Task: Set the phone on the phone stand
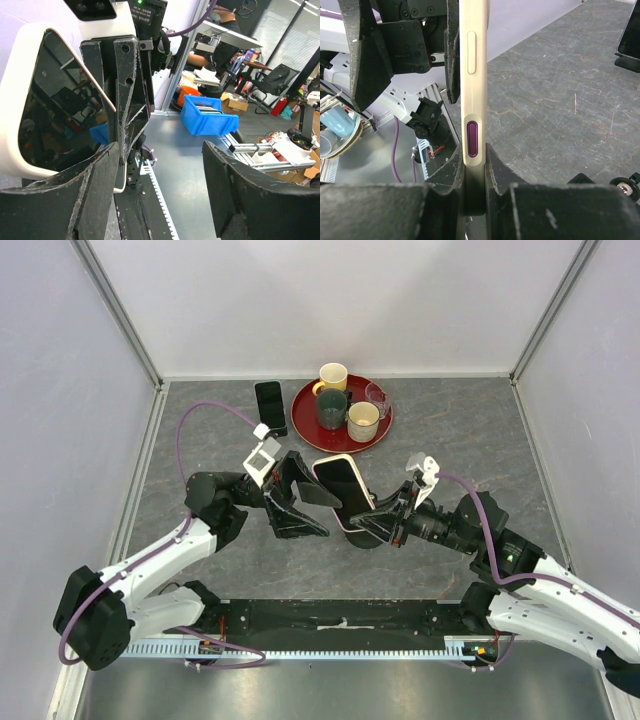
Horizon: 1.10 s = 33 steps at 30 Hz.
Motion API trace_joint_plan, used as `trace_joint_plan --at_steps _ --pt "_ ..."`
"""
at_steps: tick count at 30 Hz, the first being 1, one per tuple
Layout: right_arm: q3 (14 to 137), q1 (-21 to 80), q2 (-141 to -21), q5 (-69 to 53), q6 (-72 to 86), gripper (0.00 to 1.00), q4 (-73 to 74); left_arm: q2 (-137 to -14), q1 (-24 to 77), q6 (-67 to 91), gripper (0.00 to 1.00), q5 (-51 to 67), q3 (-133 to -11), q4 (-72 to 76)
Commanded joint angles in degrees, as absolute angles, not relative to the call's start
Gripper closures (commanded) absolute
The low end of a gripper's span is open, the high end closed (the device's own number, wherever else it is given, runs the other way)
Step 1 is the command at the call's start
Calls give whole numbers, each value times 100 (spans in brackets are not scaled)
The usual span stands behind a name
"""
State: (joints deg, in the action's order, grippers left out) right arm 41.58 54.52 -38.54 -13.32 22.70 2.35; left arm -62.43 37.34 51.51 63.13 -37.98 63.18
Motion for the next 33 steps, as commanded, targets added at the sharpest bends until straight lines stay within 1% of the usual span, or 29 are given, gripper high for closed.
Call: trace_joint_plan --at_steps 1,6,11,17,22,25,26,31,32,33 --pt "4350 5493 -3535 -1179 2118 100 -186 -6039 3709 4597 27 6232 -3999 5942" --pt "4421 5493 -3252 -993 1995 100 210 -5810 3586 4168 22 5924 -3973 5416" --pt "4360 5493 -3226 -1248 2074 100 273 -5774 3533 3867 18 5572 -4025 4904" --pt "4070 5502 -3322 -1730 2320 100 -386 -5915 3533 4131 14 5415 -3973 5062" --pt "3946 5502 -3489 -1881 2399 100 -676 -5775 3516 4078 14 5028 -3876 4992" --pt "3824 5502 -3515 -1881 2452 100 -869 -5757 3489 4104 17 5071 -3858 5062" --pt "3788 5502 -3550 -1907 2496 100 -931 -5774 3481 4183 21 5115 -3867 5193" --pt "3630 5511 -3709 -1881 2523 100 -1248 -5967 3480 4675 32 5431 -3788 5957" --pt "3595 5511 -3718 -1855 2522 100 -1292 -6072 3480 4893 37 5501 -3779 6107" --pt "3543 5502 -3718 -1837 2522 100 -1353 -6117 3472 4974 40 5572 -3779 6343"
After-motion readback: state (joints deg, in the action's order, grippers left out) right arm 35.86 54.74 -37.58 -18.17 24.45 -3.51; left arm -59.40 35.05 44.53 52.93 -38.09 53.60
